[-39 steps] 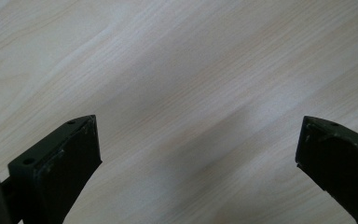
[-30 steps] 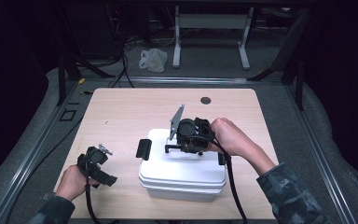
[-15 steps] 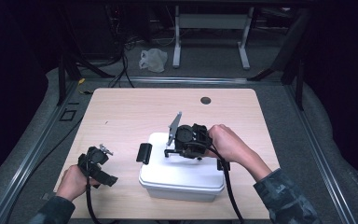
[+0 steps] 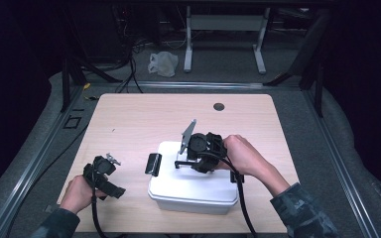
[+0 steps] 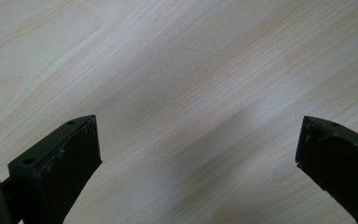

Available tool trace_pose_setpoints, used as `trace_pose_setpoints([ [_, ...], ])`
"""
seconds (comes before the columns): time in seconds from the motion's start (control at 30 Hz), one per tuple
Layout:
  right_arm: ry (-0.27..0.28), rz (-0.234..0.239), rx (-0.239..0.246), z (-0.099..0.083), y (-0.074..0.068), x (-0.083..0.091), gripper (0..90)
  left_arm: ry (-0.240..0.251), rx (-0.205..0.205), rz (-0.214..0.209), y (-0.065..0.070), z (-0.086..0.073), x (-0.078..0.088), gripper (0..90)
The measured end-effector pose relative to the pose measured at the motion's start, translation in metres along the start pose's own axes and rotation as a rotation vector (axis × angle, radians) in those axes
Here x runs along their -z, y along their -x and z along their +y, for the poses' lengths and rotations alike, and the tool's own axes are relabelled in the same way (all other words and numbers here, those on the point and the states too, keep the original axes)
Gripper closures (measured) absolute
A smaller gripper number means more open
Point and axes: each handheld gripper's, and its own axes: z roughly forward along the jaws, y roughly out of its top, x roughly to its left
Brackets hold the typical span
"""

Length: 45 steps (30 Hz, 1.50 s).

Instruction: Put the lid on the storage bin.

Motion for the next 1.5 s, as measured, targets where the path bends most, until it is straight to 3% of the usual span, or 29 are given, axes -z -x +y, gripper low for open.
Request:
trace_pose_setpoints([
  [0.17, 0.003, -0.018, -0.047, -0.007, 0.002, 0.011, 26.9, 0.001, 0.001, -0.001, 0.000, 0.000, 0.000, 0.0],
  [0.27, 0.038, -0.024, -0.091, -0.016, 0.003, 0.022, 18.3, 0.000, 0.000, -0.002, 0.000, 0.000, 0.000, 0.0],
  [0.4, 0.066, -0.061, -0.165, -0.035, 0.004, 0.039, 15.3, 0.000, -0.001, -0.002, 0.000, 0.000, -0.001, 0.0],
  [0.57, 0.063, -0.099, -0.269, -0.069, 0.006, 0.054, 9.5, -0.002, 0.001, -0.003, 0.001, 0.000, -0.001, 0.0],
  [0.9, 0.015, -0.179, -0.467, -0.146, 0.003, 0.056, 2.1, -0.001, 0.004, -0.002, 0.000, -0.001, -0.001, 0.0],
  [1.07, -0.009, -0.204, -0.578, -0.195, -0.003, 0.043, 0.6, -0.001, 0.003, 0.002, 0.000, -0.001, 0.000, 0.0],
  [1.23, -0.034, -0.213, -0.669, -0.235, -0.013, 0.010, 0.0, -0.001, 0.004, 0.002, 0.000, -0.001, -0.001, 0.0],
  [1.43, -0.066, -0.204, -0.766, -0.262, -0.022, -0.031, 0.0, -0.006, -0.003, 0.003, 0.001, -0.001, -0.002, 0.0],
  [1.5, -0.089, -0.212, -0.775, -0.264, -0.023, -0.041, 0.0, -0.006, -0.005, 0.001, 0.001, -0.001, -0.002, 0.0],
])
